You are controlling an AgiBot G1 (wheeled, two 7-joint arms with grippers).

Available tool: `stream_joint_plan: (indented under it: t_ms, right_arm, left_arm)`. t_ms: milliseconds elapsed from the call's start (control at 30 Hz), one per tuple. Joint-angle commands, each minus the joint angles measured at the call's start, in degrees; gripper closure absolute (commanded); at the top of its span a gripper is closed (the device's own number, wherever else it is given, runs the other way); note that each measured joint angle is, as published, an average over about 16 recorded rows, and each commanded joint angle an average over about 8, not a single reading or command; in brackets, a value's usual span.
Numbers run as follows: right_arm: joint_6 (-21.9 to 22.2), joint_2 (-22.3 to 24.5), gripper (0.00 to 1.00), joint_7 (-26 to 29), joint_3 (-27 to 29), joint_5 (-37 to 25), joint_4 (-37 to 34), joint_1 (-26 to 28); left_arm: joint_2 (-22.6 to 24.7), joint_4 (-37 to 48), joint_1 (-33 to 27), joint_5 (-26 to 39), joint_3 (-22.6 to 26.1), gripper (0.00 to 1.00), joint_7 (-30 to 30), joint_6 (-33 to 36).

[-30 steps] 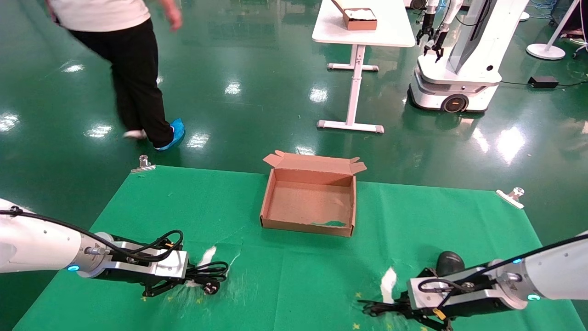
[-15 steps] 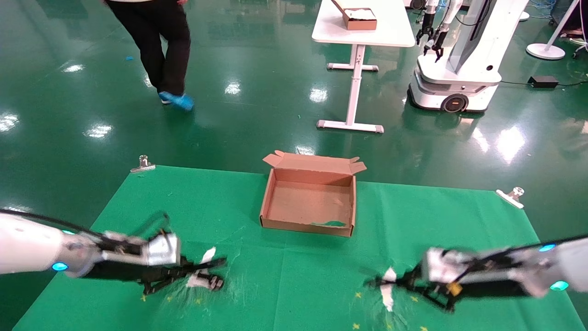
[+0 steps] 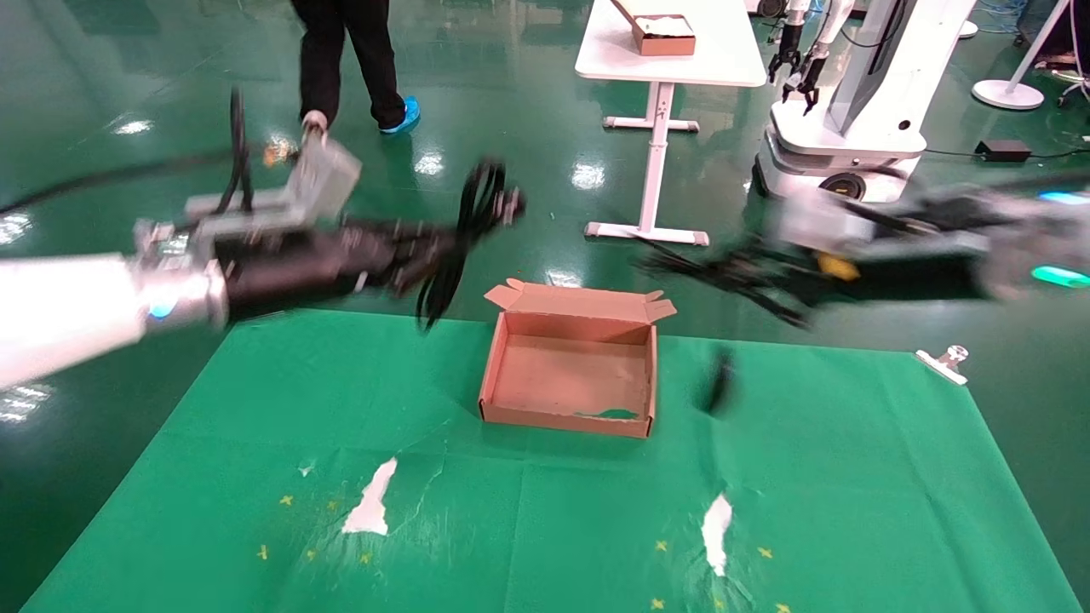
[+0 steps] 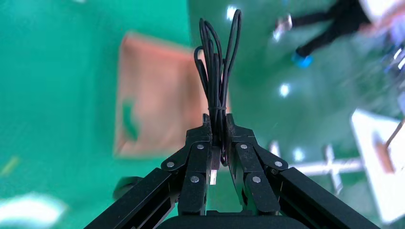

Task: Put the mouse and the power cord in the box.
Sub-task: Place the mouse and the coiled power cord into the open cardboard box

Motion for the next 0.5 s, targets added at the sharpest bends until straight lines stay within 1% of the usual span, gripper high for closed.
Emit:
stream_joint_plan:
  t_ms: [33, 100, 200, 300, 333, 367, 400, 500]
  right_arm:
    - [1.67, -3.11, 1.00, 0.89, 0.53, 0.85, 0.30, 0.42]
    - [5.76, -6.47, 1.00, 0.37, 1.15, 1.70, -2.13, -0.70]
    - [14.41, -10.95, 1.00, -0.56, 1.94, 2.55, -6.32, -2.90]
    - [23.34, -14.32, 1.00, -1.36, 2.37, 2.87, -9.63, -5.46]
    - [25.55, -15.11, 1.00, -1.50, 2.50, 3.01, -10.30, -6.35]
    - [27.09, -15.76, 0.97, -1.55, 2.68, 3.26, -10.75, -7.29]
    - [28.00, -16.22, 0.88, -1.59, 2.86, 3.58, -10.98, -8.21]
    - [27.71, -16.66, 0.51, -1.64, 3.44, 4.69, -10.74, -10.31]
  left_arm:
    - [1.99, 0.34, -1.14, -1.78, -1.22, 1.00, -1.59, -2.67]
    - [2.12, -0.02, -2.71, -1.67, -1.11, 1.00, -1.73, -4.31]
    - [1.25, -0.67, -4.84, -0.64, -0.36, 1.00, -1.53, -5.10]
    - [-0.41, -1.35, -6.36, 1.01, 0.80, 1.00, -0.95, -3.77]
    - [-1.00, -1.58, -6.70, 1.66, 1.25, 1.00, -0.69, -2.98]
    - [-1.60, -1.80, -6.95, 2.37, 1.75, 1.00, -0.40, -2.08]
    - [-2.19, -2.02, -7.13, 3.12, 2.27, 1.00, -0.07, -1.11]
    - [-3.57, -2.71, -7.20, 5.48, 3.92, 1.00, 1.14, 1.60]
